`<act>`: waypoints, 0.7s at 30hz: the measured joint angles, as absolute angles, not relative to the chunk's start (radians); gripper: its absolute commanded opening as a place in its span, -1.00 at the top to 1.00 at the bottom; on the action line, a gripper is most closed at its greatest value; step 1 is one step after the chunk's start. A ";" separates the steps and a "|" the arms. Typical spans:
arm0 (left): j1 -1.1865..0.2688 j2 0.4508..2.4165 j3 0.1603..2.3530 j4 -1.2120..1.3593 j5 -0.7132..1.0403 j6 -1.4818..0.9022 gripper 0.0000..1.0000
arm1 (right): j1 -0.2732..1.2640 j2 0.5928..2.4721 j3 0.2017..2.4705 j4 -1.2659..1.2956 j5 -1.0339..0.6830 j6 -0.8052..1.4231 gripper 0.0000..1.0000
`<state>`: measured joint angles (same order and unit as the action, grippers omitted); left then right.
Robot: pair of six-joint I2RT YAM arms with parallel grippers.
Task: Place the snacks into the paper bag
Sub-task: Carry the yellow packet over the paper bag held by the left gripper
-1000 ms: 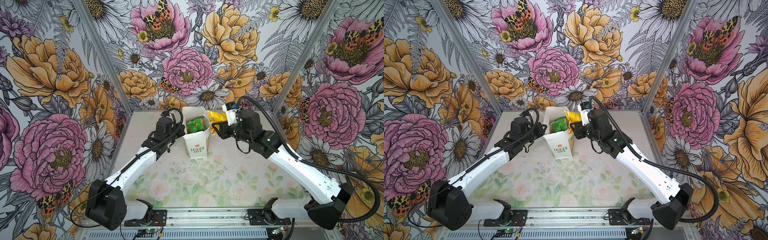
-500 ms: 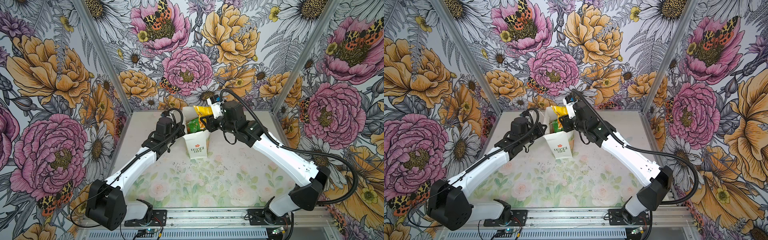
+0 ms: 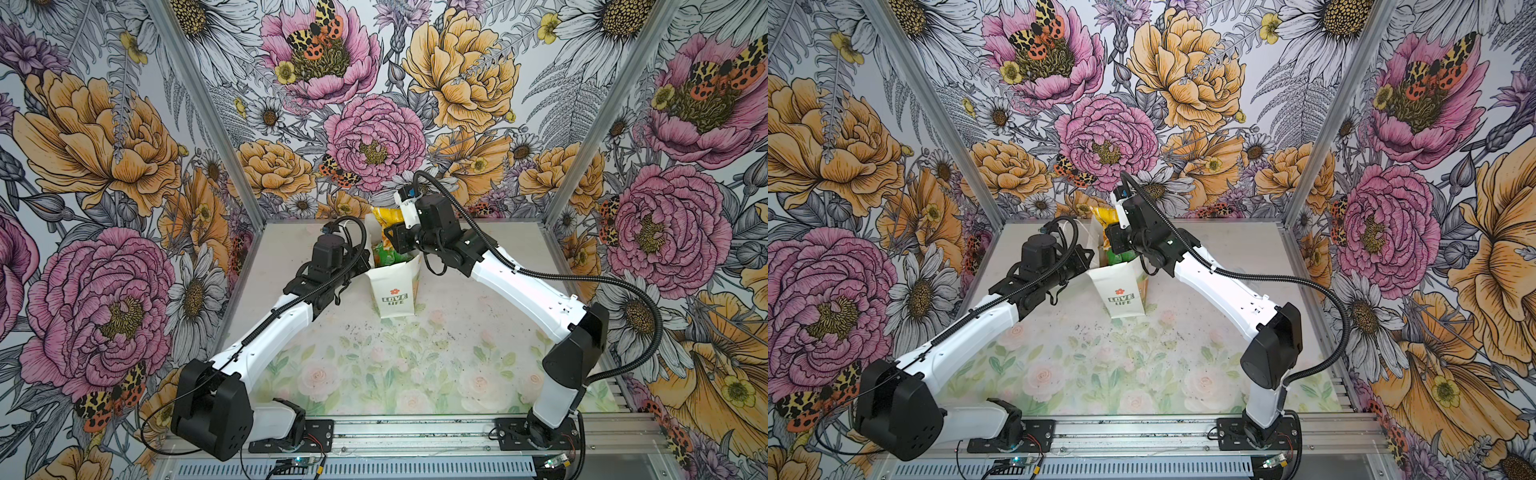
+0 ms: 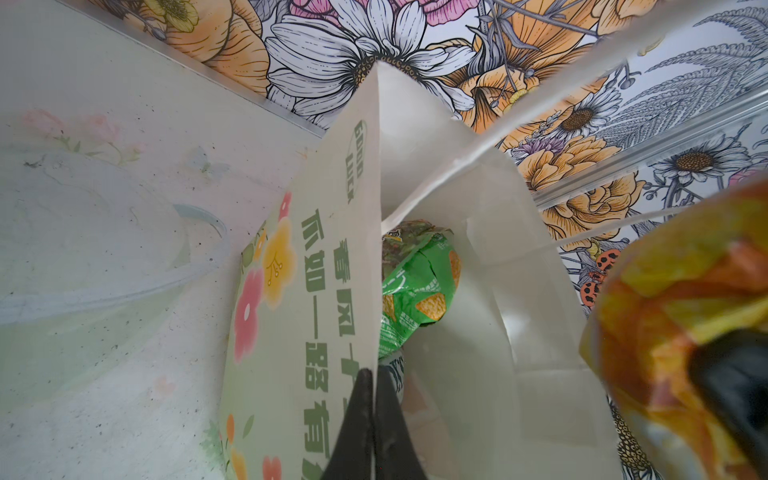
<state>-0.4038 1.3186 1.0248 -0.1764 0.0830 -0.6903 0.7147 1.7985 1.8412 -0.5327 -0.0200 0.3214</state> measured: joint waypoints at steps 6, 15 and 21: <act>-0.404 1.319 1.025 -0.177 0.083 -0.690 1.00 | 0.717 1.841 1.843 -0.533 -0.020 0.324 0.24; -0.403 1.319 1.025 -0.177 0.083 -0.690 1.00 | 0.727 1.856 1.843 -0.533 -0.020 0.324 0.24; -0.404 1.319 1.025 -0.176 0.083 -0.690 1.00 | 0.748 1.856 1.842 -0.533 -0.020 0.324 0.24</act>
<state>-0.4038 1.3186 1.0248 -0.1764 0.0830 -0.6903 0.7479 1.8565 1.8423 -0.5331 -0.0196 0.3237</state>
